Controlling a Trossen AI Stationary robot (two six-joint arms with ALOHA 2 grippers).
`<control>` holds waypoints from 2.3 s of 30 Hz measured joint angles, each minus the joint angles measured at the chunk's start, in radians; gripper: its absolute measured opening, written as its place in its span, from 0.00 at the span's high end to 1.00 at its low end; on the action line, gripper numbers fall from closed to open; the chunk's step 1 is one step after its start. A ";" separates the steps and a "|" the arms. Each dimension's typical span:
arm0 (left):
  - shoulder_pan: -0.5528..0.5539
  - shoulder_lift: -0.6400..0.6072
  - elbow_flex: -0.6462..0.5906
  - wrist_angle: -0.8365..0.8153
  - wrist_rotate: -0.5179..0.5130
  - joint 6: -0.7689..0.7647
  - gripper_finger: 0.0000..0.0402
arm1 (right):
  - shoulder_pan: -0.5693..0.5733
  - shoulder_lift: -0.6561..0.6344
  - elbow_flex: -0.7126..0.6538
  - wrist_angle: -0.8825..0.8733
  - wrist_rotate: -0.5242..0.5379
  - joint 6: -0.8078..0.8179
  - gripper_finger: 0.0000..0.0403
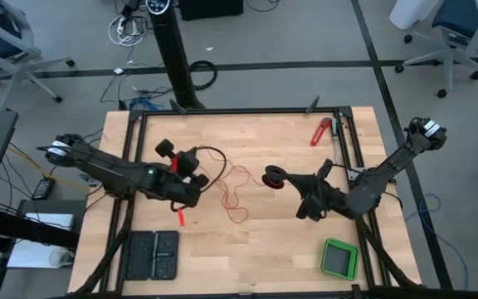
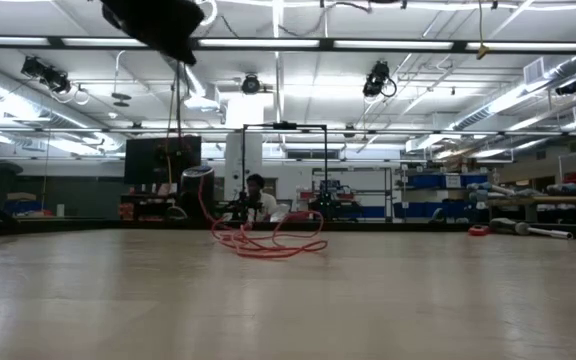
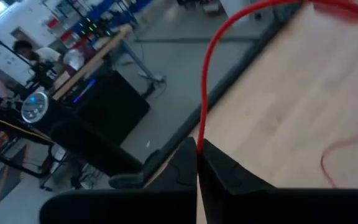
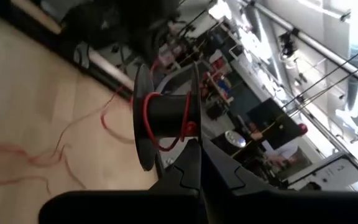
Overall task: Coil cords
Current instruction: Uncoil the red wire from the black spool
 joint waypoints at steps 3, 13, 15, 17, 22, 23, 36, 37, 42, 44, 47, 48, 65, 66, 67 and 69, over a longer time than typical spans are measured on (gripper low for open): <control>-0.025 -0.039 0.000 0.030 -0.048 -0.002 0.99 | -0.014 0.000 0.000 -0.084 -0.002 0.068 1.00; -0.135 -0.095 0.001 0.358 -0.135 0.269 0.99 | -0.108 0.000 0.000 -0.296 -0.006 0.262 1.00; -0.151 -0.095 0.001 0.460 -0.104 0.384 0.99 | -0.144 0.001 0.000 -0.313 -0.001 0.304 1.00; -0.159 -0.092 0.001 0.558 -0.026 0.485 0.99 | -0.185 0.004 0.000 -0.312 0.028 0.343 1.00; -0.164 -0.074 0.000 0.727 0.290 0.638 0.99 | -0.275 0.009 0.000 -0.312 0.100 0.421 1.00; -0.164 -0.067 0.000 0.747 0.340 0.661 0.99 | -0.288 0.009 0.000 -0.312 0.117 0.435 1.00; -0.170 0.045 0.000 0.911 0.594 0.856 0.99 | -0.361 0.009 0.000 -0.310 0.201 0.385 1.00; -0.173 0.042 0.000 0.911 0.579 0.855 0.99 | -0.360 0.009 0.000 -0.311 0.200 0.377 1.00; -0.206 0.014 0.001 0.967 0.533 0.875 0.99 | -0.344 0.009 0.000 -0.337 0.183 0.324 1.00; -0.227 0.011 0.000 0.977 0.548 0.905 0.99 | -0.346 0.009 0.000 -0.336 0.227 0.333 1.00; -0.246 0.012 0.000 0.986 0.634 0.951 0.99 | -0.361 0.009 0.000 -0.334 0.313 0.338 1.00; -0.249 0.012 0.000 0.987 0.662 0.954 0.99 | -0.365 0.009 0.000 -0.333 0.339 0.338 1.00; -0.201 0.018 -0.021 0.824 0.879 0.794 0.99 | -0.396 0.006 0.000 -0.118 0.254 0.503 1.00; -0.194 0.019 -0.031 0.824 0.879 0.789 0.99 | -0.396 0.006 0.000 -0.101 0.240 0.495 1.00; -0.186 0.019 -0.045 0.827 0.879 0.785 0.99 | -0.396 0.006 0.000 -0.079 0.225 0.485 1.00; -0.171 0.025 -0.076 0.856 0.886 0.777 0.99 | -0.391 0.006 0.000 -0.033 0.191 0.461 1.00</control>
